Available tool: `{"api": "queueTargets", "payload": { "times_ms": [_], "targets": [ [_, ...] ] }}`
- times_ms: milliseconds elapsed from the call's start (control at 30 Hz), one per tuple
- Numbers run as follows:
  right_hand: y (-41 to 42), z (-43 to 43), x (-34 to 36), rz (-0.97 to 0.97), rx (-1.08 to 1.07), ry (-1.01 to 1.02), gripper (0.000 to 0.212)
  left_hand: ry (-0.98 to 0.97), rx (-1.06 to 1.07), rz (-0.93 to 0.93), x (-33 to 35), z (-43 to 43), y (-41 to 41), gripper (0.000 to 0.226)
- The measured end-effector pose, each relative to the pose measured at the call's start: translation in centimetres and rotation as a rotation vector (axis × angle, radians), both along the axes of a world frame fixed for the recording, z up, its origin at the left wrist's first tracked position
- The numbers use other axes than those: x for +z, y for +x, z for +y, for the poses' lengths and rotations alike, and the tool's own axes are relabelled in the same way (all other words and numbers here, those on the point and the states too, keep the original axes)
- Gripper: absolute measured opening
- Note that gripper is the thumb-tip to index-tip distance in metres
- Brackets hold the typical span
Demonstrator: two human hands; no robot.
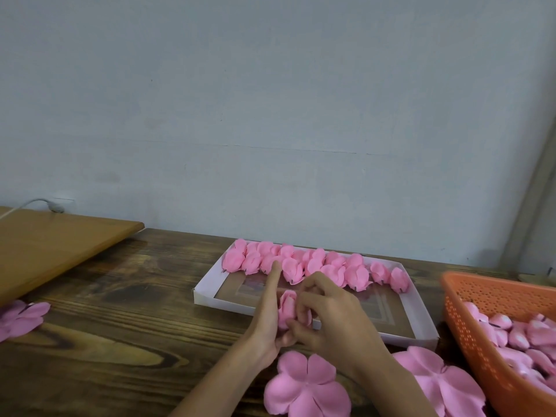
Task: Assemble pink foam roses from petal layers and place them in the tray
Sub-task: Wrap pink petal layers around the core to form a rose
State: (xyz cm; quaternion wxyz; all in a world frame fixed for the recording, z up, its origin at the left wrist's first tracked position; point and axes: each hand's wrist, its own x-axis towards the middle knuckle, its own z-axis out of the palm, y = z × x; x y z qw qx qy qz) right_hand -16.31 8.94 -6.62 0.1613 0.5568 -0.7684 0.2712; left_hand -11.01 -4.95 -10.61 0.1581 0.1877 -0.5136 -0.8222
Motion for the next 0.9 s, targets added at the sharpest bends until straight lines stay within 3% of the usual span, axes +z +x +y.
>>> {"api": "queueTargets", "payload": {
  "times_ms": [167, 433, 567, 667, 900],
  "targets": [
    [0.1, -0.15, -0.28, 0.011, -0.038, -0.017, 0.024, -0.007, 0.018, -0.014, -0.25, 0.18, -0.33, 0.092],
    [0.44, 0.01, -0.08, -0.142, 0.12, -0.066, 0.018, 0.127, 0.11, 0.008, 0.19, 0.06, -0.13, 0.085],
    [0.28, 0.3, 0.2, -0.26, 0.196, -0.079, 0.048, 0.173, 0.105, 0.031, 0.22, -0.44, -0.08, 0.089],
    [0.36, 0.16, 0.28, -0.238, 0.189, -0.108, 0.055, 0.206, 0.088, 0.036, 0.28, -0.45, -0.21, 0.093],
    [0.41, -0.36, -0.37, -0.057, 0.095, -0.092, 0.049, 0.262, 0.012, 0.062, 0.71, 0.46, -0.28, 0.088]
  ]
}}
